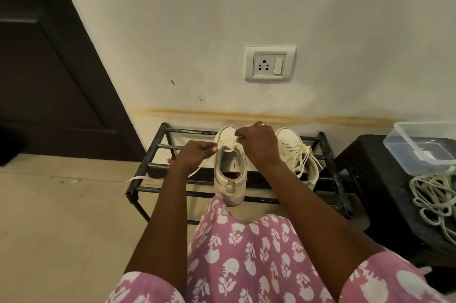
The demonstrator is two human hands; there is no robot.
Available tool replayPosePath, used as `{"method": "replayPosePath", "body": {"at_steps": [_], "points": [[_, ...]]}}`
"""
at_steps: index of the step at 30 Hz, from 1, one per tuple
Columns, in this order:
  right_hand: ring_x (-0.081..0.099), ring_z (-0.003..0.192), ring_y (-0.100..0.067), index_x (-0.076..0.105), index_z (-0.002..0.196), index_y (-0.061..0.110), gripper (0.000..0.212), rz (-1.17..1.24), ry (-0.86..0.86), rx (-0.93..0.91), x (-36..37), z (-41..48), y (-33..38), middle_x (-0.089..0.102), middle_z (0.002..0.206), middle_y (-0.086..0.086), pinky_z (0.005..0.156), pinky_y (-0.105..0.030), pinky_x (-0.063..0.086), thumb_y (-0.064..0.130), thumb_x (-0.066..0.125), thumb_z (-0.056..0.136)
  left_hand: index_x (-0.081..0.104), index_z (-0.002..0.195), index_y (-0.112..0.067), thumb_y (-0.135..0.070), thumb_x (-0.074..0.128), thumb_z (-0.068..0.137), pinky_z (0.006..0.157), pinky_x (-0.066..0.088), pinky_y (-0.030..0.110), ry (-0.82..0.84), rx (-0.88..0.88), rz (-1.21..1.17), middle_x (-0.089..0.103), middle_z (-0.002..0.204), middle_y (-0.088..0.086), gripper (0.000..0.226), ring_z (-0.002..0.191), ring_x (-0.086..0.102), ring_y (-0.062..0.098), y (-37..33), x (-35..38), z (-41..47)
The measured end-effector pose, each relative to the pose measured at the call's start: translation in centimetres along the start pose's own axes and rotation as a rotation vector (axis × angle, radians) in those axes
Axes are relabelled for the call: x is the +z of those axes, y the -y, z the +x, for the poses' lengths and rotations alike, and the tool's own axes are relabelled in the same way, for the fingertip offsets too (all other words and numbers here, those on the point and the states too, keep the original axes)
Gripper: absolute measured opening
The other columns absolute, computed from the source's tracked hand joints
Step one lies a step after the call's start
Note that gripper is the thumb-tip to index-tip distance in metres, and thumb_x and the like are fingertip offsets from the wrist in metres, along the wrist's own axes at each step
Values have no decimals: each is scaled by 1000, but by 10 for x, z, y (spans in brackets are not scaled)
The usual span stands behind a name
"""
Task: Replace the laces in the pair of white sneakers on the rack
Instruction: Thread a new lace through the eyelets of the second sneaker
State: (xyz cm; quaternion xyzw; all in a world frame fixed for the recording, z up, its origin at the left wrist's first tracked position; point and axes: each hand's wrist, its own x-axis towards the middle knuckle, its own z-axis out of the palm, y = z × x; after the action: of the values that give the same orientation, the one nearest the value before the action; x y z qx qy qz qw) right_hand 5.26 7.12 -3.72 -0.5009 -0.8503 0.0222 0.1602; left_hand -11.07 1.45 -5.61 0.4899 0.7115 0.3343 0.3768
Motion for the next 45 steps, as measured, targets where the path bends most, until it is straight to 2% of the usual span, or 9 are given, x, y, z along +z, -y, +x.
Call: {"method": "replayPosePath", "body": {"at_steps": [8,12,16,21,26,32,36,40,45], "points": [[56,103,-25,69,109,23,30,-63,33,-17,8,-13,2,70,97,-6,83,-33,39,23,44,94,68,109,1,-9,64,87,83,42,28,-87,-52,45,68,109,16,24,104,61,27,3,10,5],[55,108,-26,65,117,21,31,1,46,35,14,-16,5,68,110,-5,86,-34,41,33,49,93,68,112,-4,-14,55,93,87,44,32,-123,-74,262,65,116,15,25,108,58,30,3,10,9],[51,117,-30,46,133,14,56,84,139,212,27,-24,6,54,128,-12,93,-38,42,48,56,89,58,124,-1,-23,44,99,98,39,35,-191,-213,397,56,130,18,37,120,51,31,11,-8,15],[48,119,-33,44,132,11,69,249,143,394,32,-31,-1,43,132,-16,90,-38,44,56,60,82,54,118,4,-19,50,94,86,45,37,-467,-473,142,59,117,21,33,107,56,33,36,-41,12],[49,117,-32,48,128,10,68,357,207,452,34,-31,-1,46,129,-15,90,-38,43,57,61,81,55,115,2,-19,49,93,100,42,49,-579,-538,90,58,117,22,31,111,54,36,45,-62,8],[56,109,-30,63,116,11,39,595,194,454,32,-28,-1,60,118,-13,95,-44,44,41,52,93,58,120,-8,-16,47,93,105,31,47,-422,-427,414,52,127,17,31,121,44,34,34,-43,0],[58,103,-28,68,102,8,21,685,154,553,31,-23,-2,67,108,-10,94,-44,44,20,52,95,57,128,-24,-24,51,95,110,29,53,-194,-130,217,47,142,8,34,131,41,31,16,-13,2],[59,97,-27,67,98,3,16,767,158,592,31,-17,-2,67,103,-15,82,-33,44,14,57,91,63,122,-8,-25,50,97,103,39,38,-61,-4,194,60,127,13,32,121,52,28,-5,16,2],[59,98,-29,63,100,-1,18,661,187,563,30,-13,-6,65,105,-18,81,-35,47,7,49,92,70,105,0,-17,63,89,90,45,35,-158,-48,96,69,107,16,24,104,61,28,-3,19,7]]}}
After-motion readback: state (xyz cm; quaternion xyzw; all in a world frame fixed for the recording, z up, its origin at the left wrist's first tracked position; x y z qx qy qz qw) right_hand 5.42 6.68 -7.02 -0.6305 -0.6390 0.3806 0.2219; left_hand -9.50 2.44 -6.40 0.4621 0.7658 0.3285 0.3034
